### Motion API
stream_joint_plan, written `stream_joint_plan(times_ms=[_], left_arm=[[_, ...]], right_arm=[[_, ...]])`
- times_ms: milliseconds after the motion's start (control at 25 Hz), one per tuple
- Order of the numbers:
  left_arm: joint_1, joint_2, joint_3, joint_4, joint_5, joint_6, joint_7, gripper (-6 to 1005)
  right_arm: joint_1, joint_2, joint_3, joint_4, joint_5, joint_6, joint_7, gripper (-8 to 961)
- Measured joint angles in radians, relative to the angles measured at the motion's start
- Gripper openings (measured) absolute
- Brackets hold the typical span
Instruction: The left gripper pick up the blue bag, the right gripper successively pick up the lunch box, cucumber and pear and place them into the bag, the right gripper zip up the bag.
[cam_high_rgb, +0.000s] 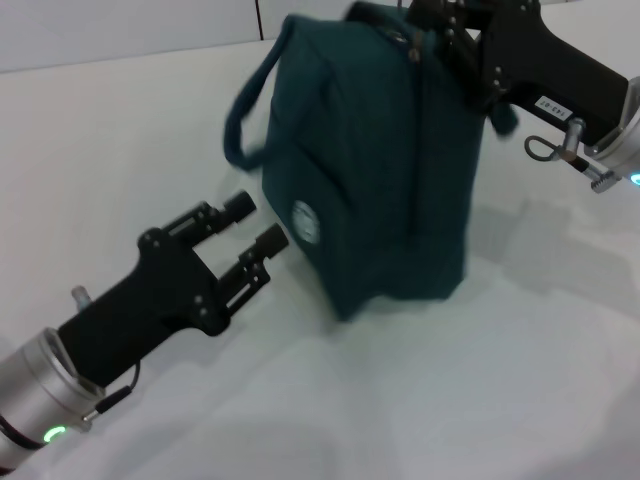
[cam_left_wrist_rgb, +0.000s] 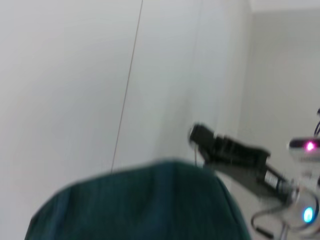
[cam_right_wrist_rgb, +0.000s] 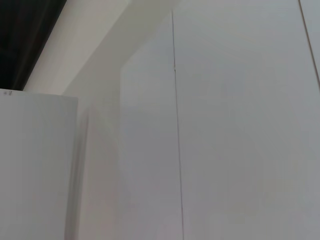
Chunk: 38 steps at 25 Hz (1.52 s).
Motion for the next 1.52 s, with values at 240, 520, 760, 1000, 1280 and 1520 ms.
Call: stream_joint_plan(times_ms=[240,520,760,1000,1280,1520], left_arm=[[-0.013,0.000,0.000,-0.003,-0.053,0.026,-0.003,567],[-0.033,0.000,0.000,-0.006,-0.075,0.019,-0.005,669],[0.023,0.013,0.000,0.047,-0.219,0.015,0.002,706],[0.134,0.020,0.000,0.187,-0.271,0.004,-0.030,702],[0.180,0.026,0.011,0.214,-0.179,0.020,-0.158,698],[0.174,0.018,0.011,0.206,-0.117,0.040,-0.228,663]], right_arm=[[0.011,0.004,-0.015,0.000,-0.003,0.004,-0.010,12],[0.031,0.008,-0.103,0.000,0.002,0.012,-0.048,12],[0.046,0.008,-0.188,0.001,0.005,0.017,-0.068,13],[0.056,0.008,-0.316,0.000,0.107,0.037,-0.084,13],[0.083,0.008,-0.547,-0.053,0.292,0.121,-0.154,13],[0.081,0.008,-0.632,-0.117,0.319,0.210,-0.205,13]])
